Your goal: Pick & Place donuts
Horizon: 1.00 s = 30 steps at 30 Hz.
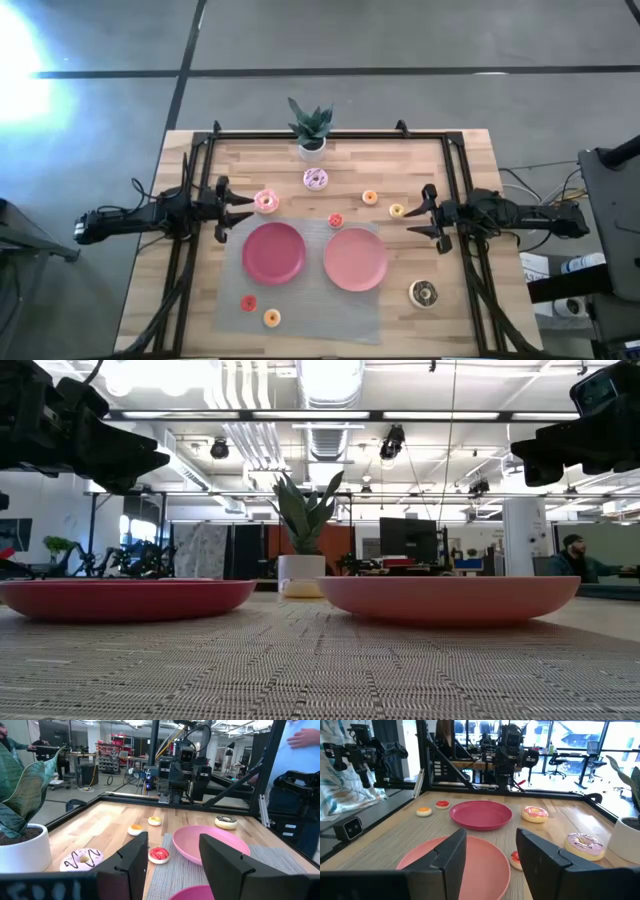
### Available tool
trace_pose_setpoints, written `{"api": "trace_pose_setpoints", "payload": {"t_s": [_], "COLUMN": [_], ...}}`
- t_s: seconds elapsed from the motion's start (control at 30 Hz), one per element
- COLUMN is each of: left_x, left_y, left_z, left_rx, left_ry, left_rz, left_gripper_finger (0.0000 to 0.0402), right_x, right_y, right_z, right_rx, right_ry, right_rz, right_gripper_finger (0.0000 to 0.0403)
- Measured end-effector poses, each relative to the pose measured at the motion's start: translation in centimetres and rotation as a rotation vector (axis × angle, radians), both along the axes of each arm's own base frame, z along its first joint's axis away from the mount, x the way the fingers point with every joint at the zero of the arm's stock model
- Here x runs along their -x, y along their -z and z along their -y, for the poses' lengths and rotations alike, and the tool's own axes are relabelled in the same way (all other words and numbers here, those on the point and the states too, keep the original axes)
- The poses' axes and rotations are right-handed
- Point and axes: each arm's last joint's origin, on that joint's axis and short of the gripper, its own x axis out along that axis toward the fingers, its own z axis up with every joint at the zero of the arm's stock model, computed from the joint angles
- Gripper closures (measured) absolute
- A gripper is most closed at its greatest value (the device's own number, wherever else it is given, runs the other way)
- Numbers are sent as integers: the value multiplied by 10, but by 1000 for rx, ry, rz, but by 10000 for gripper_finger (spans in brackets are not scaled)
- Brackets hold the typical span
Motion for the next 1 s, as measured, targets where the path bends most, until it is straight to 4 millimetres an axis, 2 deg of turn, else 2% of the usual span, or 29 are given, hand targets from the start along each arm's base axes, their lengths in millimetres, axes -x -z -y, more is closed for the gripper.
{"api": "trace_pose_setpoints", "payload": {"t_s": [0.83,0.9,1.0], "left_x": [0,0,0], "left_y": [0,0,0], "left_z": [0,0,0], "left_rx": [0,0,0], "left_ry": [0,0,0], "left_rz": [0,0,0], "left_gripper_finger": [250,250,250], "right_x": [0,0,0], "right_y": [0,0,0], "right_z": [0,0,0], "right_rx": [-5,-106,-421], "right_ry": [0,1,9], "right_rz": [-1,-17,-65], "right_gripper_finger": [239,239,239]}}
